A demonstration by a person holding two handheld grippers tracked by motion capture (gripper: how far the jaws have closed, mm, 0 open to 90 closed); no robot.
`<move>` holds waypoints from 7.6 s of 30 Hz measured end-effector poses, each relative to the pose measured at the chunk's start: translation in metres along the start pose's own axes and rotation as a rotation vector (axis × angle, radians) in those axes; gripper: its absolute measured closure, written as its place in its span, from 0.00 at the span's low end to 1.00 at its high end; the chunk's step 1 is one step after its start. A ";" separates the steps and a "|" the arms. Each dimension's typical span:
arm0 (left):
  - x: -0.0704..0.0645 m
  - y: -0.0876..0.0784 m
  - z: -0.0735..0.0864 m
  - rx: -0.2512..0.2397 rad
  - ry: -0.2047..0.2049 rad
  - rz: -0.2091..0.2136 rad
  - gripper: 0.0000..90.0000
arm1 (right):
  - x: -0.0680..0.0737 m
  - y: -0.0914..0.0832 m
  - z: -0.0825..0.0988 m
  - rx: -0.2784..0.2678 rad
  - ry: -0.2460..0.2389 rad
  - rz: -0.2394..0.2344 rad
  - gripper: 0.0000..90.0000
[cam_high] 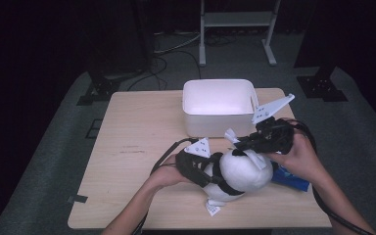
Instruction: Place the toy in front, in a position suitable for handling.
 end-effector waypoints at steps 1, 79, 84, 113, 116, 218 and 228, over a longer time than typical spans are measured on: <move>-0.001 0.002 -0.001 -0.007 -0.008 0.006 0.27 | -0.001 0.001 0.004 -0.010 0.020 -0.009 0.93; 0.008 0.005 -0.007 0.061 -0.013 -0.115 0.11 | -0.023 0.044 0.092 0.015 0.143 -0.049 0.93; 0.014 -0.016 0.011 0.046 -0.049 -0.133 0.11 | -0.020 0.062 0.075 0.016 0.113 -0.083 0.93; 0.034 -0.078 0.106 -0.056 -0.196 -0.092 0.02 | -0.008 0.135 0.007 0.015 0.001 -0.217 0.93; 0.031 -0.079 0.110 -0.072 -0.204 -0.071 0.02 | -0.006 0.139 0.003 0.012 0.000 -0.225 0.93; 0.009 -0.097 0.022 -0.051 0.044 -0.204 0.44 | 0.052 0.089 -0.077 -0.053 -0.156 -0.220 0.93; 0.013 -0.095 0.029 -0.061 0.007 -0.199 0.43 | 0.040 0.081 -0.069 -0.058 -0.120 -0.189 0.93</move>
Point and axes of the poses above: each handheld gripper's, and its own axes: y roughly forward along the jaws, z roughly out of its underside, x roughly to its left, the point moved 8 cm from there along y, roughly forward along the jaws, and after that the axes turned 3 degrees about z, right-handed, at the moved point
